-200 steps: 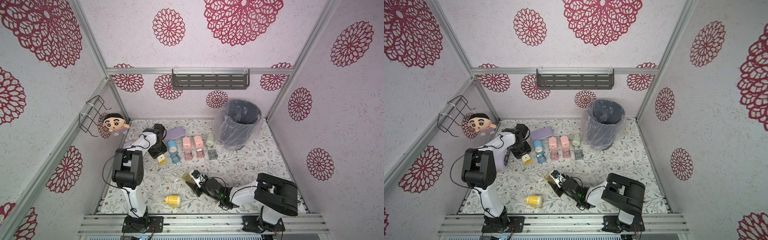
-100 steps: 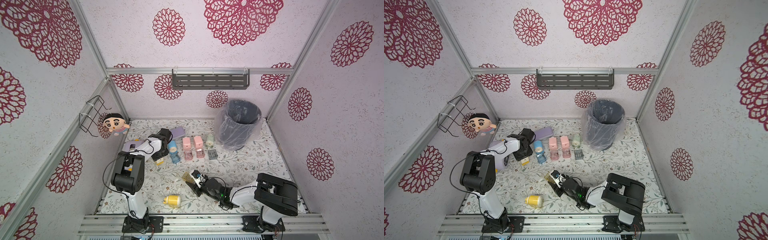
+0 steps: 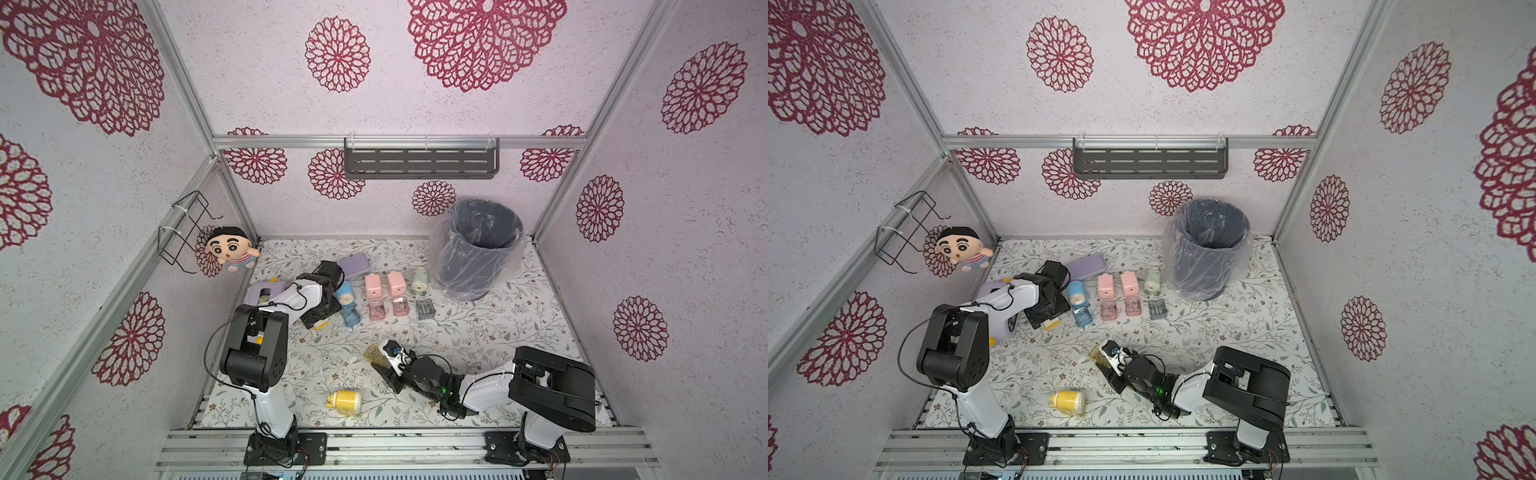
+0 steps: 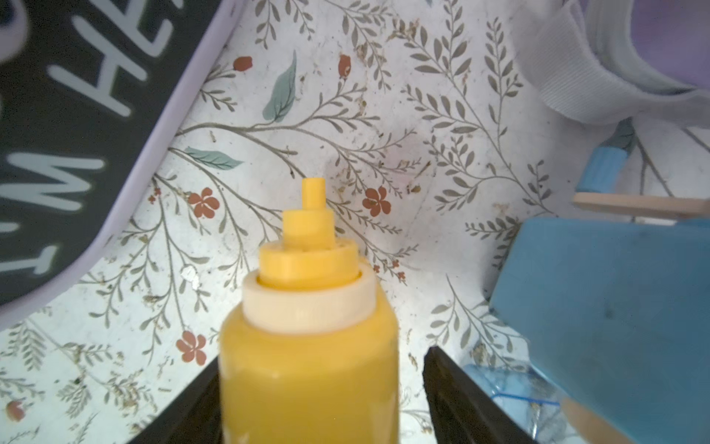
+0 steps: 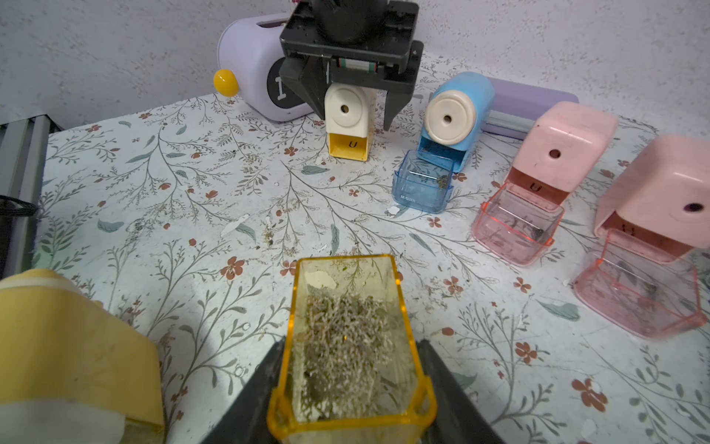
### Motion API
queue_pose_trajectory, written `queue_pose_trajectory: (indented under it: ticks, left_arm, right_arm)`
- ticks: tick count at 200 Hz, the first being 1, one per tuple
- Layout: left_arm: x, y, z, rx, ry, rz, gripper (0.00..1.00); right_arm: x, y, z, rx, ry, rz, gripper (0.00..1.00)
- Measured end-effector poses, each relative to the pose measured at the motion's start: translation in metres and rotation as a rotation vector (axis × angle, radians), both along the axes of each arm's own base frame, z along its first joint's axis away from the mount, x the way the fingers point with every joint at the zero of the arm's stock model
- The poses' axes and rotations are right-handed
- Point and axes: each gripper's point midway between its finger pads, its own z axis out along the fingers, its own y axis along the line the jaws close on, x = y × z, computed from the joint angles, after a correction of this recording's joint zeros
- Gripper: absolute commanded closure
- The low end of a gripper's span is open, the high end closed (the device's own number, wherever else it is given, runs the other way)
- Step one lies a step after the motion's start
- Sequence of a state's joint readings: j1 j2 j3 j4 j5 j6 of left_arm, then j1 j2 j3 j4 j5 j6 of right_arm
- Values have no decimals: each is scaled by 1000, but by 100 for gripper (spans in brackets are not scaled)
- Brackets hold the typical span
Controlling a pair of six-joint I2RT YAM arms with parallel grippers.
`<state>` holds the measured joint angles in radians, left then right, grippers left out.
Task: Take out the pencil sharpener tray and clean the shavings
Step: Place the pencil sharpener at the center of the board.
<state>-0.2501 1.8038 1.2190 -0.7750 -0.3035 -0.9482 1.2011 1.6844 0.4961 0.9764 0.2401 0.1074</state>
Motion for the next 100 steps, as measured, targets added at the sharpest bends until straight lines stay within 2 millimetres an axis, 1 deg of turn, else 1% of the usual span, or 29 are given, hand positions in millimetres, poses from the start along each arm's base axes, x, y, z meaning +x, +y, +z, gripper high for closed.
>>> queue_pose_trajectory:
  ticks: [11, 27, 43, 49, 72, 86, 100]
  left_arm:
    - [1, -2, 6, -11, -17, 0, 16]
    - [1, -3, 17, -27, -45, -1, 8]
    - [0, -6, 34, -43, -80, -8, 0]
    - [-1, -8, 42, -50, -97, -12, 2]
    - [-6, -20, 75, -78, -177, -53, 3]
    - [-12, -32, 98, -101, -237, -97, 3]
    - [-19, -41, 119, -126, -289, -134, 3]
  right_arm:
    - [0, 0, 0, 0, 0, 0, 67]
    - [0, 0, 0, 0, 0, 0, 67]
    - [0, 0, 0, 0, 0, 0, 67]
    - [0, 0, 0, 0, 0, 0, 67]
    - [0, 0, 4, 8, -3, -2, 67]
    - [1, -1, 12, 23, -10, -5, 67]
    - [2, -4, 24, 46, -23, -19, 67]
